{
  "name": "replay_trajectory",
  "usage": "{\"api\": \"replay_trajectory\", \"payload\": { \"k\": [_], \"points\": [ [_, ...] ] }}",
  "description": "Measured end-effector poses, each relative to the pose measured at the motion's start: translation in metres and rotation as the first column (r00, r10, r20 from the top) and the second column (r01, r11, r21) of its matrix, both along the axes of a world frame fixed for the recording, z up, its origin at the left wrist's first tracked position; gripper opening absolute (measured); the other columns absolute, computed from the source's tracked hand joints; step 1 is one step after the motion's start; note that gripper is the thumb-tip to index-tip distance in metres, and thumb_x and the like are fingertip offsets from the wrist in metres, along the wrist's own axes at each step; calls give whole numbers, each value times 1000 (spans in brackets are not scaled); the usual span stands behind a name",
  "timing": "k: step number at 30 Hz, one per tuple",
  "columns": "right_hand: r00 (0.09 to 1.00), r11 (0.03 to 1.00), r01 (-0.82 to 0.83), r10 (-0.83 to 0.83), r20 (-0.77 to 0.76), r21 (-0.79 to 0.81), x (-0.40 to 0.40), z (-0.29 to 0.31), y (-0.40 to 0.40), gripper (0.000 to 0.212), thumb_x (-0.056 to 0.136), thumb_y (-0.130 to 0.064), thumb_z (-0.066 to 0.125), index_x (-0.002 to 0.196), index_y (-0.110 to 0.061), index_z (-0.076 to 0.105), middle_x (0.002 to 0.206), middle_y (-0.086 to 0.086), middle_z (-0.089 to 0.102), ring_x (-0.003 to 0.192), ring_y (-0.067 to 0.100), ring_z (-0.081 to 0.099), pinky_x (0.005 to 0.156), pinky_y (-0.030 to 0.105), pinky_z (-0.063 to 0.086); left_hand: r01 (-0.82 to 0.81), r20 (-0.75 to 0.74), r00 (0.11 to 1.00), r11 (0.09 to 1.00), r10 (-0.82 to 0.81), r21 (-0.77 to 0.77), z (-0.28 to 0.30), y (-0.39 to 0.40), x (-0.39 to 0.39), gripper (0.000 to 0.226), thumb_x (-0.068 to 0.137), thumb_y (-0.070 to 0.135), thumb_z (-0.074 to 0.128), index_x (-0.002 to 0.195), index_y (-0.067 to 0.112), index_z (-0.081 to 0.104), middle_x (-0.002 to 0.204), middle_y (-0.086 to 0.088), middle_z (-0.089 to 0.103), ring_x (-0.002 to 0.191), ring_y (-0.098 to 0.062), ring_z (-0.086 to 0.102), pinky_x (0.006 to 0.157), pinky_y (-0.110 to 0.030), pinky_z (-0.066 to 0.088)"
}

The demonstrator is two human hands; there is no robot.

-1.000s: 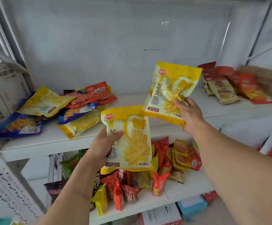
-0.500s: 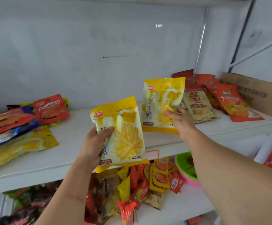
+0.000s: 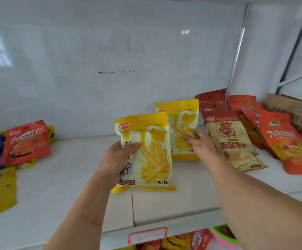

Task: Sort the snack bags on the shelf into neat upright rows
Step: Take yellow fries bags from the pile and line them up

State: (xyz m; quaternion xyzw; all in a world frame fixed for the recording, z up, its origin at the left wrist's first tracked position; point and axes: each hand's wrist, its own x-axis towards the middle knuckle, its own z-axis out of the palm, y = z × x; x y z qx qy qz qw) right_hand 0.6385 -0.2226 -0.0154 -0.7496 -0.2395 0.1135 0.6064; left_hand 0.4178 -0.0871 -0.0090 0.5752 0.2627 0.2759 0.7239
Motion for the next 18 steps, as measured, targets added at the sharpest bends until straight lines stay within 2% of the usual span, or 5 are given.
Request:
{"api": "replay_trajectory", "payload": {
  "k": [5, 9, 13, 16, 18],
  "points": [
    [997, 997, -70, 69, -13, -20, 38, -9, 26, 56, 90, -30, 71, 139, -10, 53, 130, 7, 62, 98, 14, 55, 73, 23, 42, -49, -19, 999, 999, 49, 2, -7, 9, 31, 25, 96, 17, 64, 117, 4, 68, 107, -19, 76, 98, -41, 73, 94, -62, 53],
    [991, 989, -135, 135, -6, -57, 62, -16, 35, 48, 94, -27, 66, 137, -8, 54, 115, 2, 62, 93, 11, 52, 66, 17, 40, -98, -24, 995, 995, 97, -20, -8, 5, 54, 24, 97, 16, 63, 118, 4, 68, 107, -19, 76, 99, -41, 73, 94, -61, 53],
    [985, 983, -175, 175, -8, -61, 81, -18, 45, 49, 94, -26, 66, 138, -9, 53, 111, -2, 59, 92, 10, 52, 56, 10, 39, -143, -64, 988, 990, 141, -19, -9, 0, 77, 24, 96, 17, 64, 117, 6, 68, 106, -18, 76, 98, -39, 74, 93, -60, 54],
    [983, 982, -181, 179, -52, -50, 91, -20, 52, 50, 92, -32, 68, 136, -12, 55, 125, 3, 65, 94, 13, 56, 68, 21, 43, -164, -86, 983, 986, 161, -21, -11, -4, 93, 23, 97, 17, 64, 116, 6, 69, 106, -17, 77, 96, -38, 74, 93, -59, 55],
    [984, 982, -177, 174, -40, -64, 95, -20, 56, 54, 92, -41, 64, 137, -13, 54, 127, 2, 63, 98, 15, 57, 68, 21, 44, -176, -109, 979, 984, 173, -20, -12, -5, 104, 22, 97, 17, 64, 114, 6, 70, 105, -17, 77, 95, -38, 75, 92, -58, 56]
  ]
}}
